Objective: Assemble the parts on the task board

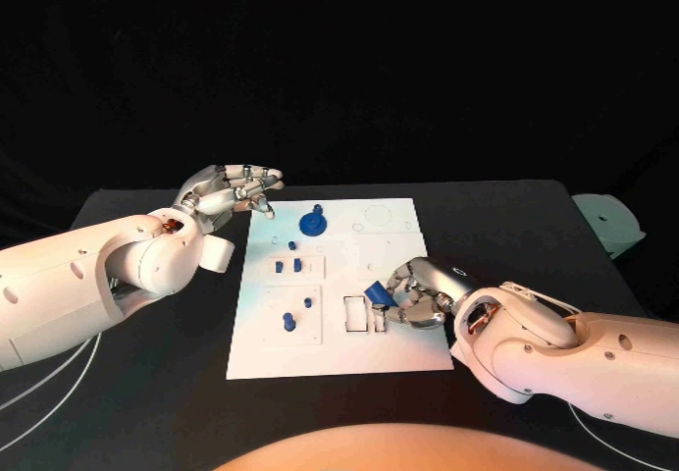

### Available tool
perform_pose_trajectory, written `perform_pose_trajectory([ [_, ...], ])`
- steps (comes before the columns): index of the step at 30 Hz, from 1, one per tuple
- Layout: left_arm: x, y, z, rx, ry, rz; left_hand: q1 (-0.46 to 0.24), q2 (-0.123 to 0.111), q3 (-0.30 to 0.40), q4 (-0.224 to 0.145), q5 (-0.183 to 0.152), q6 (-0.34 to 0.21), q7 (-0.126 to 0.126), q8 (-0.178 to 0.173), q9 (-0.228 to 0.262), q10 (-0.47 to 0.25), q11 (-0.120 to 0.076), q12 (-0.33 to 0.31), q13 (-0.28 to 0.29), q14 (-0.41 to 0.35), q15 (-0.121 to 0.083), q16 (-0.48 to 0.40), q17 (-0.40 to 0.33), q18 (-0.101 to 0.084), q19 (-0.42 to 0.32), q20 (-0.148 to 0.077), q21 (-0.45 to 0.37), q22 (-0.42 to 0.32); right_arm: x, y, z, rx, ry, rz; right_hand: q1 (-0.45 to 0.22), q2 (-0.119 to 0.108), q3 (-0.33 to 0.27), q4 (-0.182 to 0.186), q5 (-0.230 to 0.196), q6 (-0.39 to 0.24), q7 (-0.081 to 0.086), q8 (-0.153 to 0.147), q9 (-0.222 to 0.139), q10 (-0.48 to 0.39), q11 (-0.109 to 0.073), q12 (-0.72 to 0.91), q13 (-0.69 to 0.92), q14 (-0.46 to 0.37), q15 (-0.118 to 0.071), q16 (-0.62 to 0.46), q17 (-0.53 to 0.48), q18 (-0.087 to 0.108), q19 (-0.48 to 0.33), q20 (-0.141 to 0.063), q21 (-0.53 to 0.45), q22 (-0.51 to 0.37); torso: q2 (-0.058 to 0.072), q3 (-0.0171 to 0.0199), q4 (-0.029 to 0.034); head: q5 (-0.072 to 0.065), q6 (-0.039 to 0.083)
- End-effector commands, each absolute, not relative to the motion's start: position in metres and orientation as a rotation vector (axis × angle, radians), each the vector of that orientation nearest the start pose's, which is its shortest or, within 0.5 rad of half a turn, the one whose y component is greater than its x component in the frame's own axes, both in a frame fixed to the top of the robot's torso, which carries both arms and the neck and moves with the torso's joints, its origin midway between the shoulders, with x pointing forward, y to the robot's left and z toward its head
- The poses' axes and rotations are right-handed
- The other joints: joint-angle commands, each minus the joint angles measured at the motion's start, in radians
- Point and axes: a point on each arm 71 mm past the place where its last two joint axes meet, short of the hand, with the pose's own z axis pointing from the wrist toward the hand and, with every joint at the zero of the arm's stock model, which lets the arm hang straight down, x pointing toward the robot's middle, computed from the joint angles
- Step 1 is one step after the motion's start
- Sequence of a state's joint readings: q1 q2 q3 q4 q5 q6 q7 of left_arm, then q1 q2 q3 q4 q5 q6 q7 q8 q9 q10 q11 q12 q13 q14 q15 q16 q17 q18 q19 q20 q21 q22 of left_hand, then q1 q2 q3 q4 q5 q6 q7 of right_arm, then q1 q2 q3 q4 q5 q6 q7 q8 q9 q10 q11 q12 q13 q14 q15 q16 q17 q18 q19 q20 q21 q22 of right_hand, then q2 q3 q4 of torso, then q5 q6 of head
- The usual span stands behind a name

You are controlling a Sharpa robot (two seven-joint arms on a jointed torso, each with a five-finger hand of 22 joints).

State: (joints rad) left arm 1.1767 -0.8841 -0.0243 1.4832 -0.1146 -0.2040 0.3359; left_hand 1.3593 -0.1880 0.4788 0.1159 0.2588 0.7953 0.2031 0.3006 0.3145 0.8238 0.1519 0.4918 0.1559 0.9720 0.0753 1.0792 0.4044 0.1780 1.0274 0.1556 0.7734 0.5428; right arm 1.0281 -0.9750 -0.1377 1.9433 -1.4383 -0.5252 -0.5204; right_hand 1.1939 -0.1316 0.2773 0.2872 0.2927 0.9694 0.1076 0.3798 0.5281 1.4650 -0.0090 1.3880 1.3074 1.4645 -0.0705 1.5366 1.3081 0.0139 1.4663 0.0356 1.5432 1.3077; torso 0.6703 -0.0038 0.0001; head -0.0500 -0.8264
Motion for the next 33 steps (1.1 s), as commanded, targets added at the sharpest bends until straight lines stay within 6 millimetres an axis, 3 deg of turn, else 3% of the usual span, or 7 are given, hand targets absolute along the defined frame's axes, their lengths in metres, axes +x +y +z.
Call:
perform_pose_trajectory([
  [1,0.491,0.232,-0.187,-1.030,1.524,-1.541,-0.007,0.002,-0.002,0.003,0.005,-0.004,0.016,0.004,0.001,-0.006,0.003,0.005,0.001,-0.006,0.002,0.004,-0.001,0.005,-0.003,0.005,-0.005,-0.001,0.355,-0.164,-0.252,0.167,1.956,0.645,-0.036,0.000,-0.001,0.004,-0.014,0.054,-0.047,0.034,0.024,0.025,-0.006,-0.002,0.108,0.089,-0.008,0.004,0.167,-0.009,0.098,-0.006,0.004,0.256,0.001,0.0001,-0.0012,0.004,-0.002],
  [8,0.490,0.230,-0.187,-1.029,1.529,-1.546,-0.007,0.003,-0.001,0.004,0.005,-0.005,0.016,0.005,0.001,-0.007,0.003,0.006,0.001,-0.007,0.002,0.005,-0.001,0.005,-0.003,0.005,-0.005,-0.001,0.355,-0.151,-0.256,0.143,1.993,0.669,-0.137,0.022,-0.006,0.006,-0.051,0.063,-0.051,0.038,0.034,0.028,-0.009,-0.003,0.112,0.089,-0.010,0.005,0.171,-0.010,0.098,-0.007,0.006,0.257,0.002,0.0003,0.0015,0.006,-0.002],
  [10,0.490,0.231,-0.187,-1.029,1.530,-1.546,-0.007,0.004,-0.001,0.004,0.005,-0.005,0.016,0.005,0.001,-0.007,0.003,0.006,0.001,-0.007,0.002,0.005,-0.001,0.005,-0.003,0.005,-0.005,-0.001,0.355,-0.149,-0.257,0.139,1.999,0.672,-0.162,0.018,-0.014,0.004,0.011,0.064,-0.054,0.041,0.040,0.029,-0.012,-0.006,0.113,0.090,-0.012,0.005,0.172,-0.010,0.099,-0.009,0.007,0.257,0.002,-0.0001,0.0021,0.006,-0.001],
  [21,0.490,0.231,-0.187,-1.030,1.535,-1.545,-0.009,0.005,-0.002,0.006,0.005,-0.005,0.016,0.006,0.001,-0.008,0.003,0.007,0.001,-0.007,0.002,0.005,-0.001,0.005,-0.003,0.005,-0.005,-0.002,0.357,-0.144,-0.261,0.121,2.019,0.660,-0.171,0.017,-0.020,0.004,0.016,0.068,-0.055,0.044,0.043,0.027,-0.013,-0.013,0.107,0.091,-0.013,0.007,0.177,-0.011,0.100,-0.010,0.012,0.259,0.002,0.0004,0.0021,0.010,-0.005],
  [30,0.490,0.232,-0.187,-1.031,1.537,-1.541,-0.012,0.005,-0.003,0.009,0.004,-0.006,0.016,0.007,0.001,-0.009,0.004,0.009,0.001,-0.008,0.003,0.006,-0.002,0.005,-0.004,0.006,-0.006,-0.002,0.360,-0.144,-0.263,0.102,2.015,0.639,-0.204,0.002,-0.049,0.004,-0.011,0.069,-0.059,0.052,0.056,0.025,-0.016,-0.025,0.101,0.090,-0.016,0.006,0.174,-0.010,0.099,-0.013,0.008,0.258,0.002,0.0009,0.0018,0.014,-0.004],
  [33,0.489,0.232,-0.187,-1.032,1.538,-1.540,-0.012,0.005,-0.003,0.009,0.004,-0.006,0.016,0.007,0.001,-0.009,0.004,0.009,0.001,-0.008,0.003,0.006,-0.002,0.005,-0.004,0.006,-0.006,-0.002,0.362,-0.145,-0.263,0.095,2.005,0.626,-0.224,0.005,-0.063,0.006,-0.002,0.068,-0.059,0.054,0.061,0.025,-0.017,-0.029,0.100,0.089,-0.017,0.005,0.172,-0.010,0.099,-0.014,0.007,0.257,0.002,0.0012,0.0020,0.014,-0.004],
])
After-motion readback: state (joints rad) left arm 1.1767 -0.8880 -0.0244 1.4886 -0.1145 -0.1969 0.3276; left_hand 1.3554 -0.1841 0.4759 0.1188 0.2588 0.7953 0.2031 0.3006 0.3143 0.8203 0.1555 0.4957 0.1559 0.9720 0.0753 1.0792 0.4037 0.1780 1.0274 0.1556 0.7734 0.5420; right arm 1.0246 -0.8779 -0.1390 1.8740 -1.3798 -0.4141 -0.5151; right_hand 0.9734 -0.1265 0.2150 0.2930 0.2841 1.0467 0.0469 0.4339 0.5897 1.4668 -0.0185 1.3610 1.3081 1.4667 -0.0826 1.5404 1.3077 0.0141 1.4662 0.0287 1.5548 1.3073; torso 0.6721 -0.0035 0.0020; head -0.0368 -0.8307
